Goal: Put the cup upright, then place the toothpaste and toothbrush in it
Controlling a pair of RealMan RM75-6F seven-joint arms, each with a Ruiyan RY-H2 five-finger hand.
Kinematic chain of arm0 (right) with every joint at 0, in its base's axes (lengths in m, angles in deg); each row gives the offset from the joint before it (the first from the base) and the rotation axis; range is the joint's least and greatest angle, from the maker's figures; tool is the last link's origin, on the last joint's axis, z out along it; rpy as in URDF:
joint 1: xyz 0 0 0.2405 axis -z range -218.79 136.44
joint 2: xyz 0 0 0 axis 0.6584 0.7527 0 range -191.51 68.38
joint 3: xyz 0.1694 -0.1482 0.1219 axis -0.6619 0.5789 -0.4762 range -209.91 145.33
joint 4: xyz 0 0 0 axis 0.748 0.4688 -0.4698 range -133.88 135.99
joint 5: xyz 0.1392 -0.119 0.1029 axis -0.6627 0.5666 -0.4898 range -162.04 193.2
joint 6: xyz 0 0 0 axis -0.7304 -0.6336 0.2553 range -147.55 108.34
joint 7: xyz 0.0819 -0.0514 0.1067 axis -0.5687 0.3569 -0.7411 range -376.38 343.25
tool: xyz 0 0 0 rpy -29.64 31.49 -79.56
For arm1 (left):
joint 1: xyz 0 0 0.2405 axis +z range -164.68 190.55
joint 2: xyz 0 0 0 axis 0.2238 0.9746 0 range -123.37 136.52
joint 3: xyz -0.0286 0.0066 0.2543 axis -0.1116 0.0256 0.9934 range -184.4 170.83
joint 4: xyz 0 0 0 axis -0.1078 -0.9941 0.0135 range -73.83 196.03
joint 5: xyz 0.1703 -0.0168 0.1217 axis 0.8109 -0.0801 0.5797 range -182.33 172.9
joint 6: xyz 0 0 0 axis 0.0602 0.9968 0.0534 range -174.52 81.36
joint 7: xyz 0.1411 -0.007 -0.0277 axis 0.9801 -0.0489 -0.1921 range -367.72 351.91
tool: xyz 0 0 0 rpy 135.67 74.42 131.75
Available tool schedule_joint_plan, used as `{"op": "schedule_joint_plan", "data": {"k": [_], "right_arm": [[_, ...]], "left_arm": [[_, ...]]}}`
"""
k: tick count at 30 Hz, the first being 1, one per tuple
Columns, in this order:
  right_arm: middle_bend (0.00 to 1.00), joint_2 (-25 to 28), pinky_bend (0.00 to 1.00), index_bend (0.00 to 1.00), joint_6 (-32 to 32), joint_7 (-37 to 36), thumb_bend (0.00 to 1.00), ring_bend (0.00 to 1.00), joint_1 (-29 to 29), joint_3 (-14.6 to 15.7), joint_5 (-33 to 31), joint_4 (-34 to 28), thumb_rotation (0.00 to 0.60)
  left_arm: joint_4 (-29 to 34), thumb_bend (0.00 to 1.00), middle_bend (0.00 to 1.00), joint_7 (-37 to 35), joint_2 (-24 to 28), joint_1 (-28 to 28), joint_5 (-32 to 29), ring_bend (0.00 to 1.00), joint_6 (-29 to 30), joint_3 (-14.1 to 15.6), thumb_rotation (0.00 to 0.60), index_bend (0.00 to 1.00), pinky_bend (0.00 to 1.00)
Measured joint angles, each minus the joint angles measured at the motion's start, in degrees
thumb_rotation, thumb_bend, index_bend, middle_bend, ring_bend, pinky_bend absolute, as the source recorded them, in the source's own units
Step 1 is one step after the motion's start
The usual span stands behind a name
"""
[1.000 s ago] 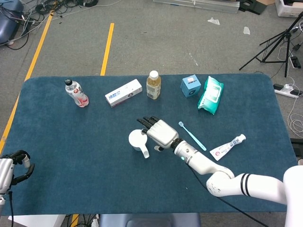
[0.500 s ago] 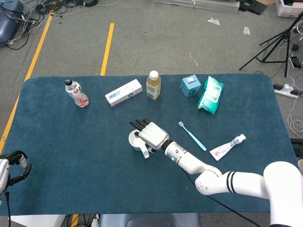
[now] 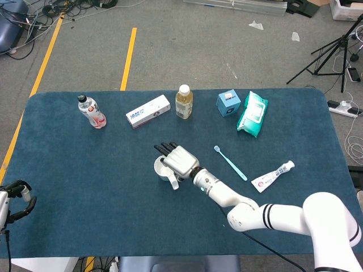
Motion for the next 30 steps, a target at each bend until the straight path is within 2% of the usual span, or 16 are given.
{"op": "schedule_joint_plan", "data": {"k": [22, 30], "right_arm": [[0.0, -1.1, 0.16, 0.65, -1.2, 1.6, 0.21, 0.0, -1.5, 1.7, -2.6, 1.5, 0.6], [0.0, -1.1, 0.16, 0.69, -1.7, 2.5, 0.22, 0.0, -1.7, 2.3, -3.7, 1.2, 0.6]], "left_arm": [[0.1, 0.36, 0.47, -0.9, 0.4, 0.2, 0.1, 0.54, 0.1, -0.1, 0.6, 0.57, 0.52], [0.1, 0.36, 0.47, -1.0, 0.5, 0.2, 0.2, 0.54, 0.1, 0.0, 0.6, 0.57, 0.52]]}}
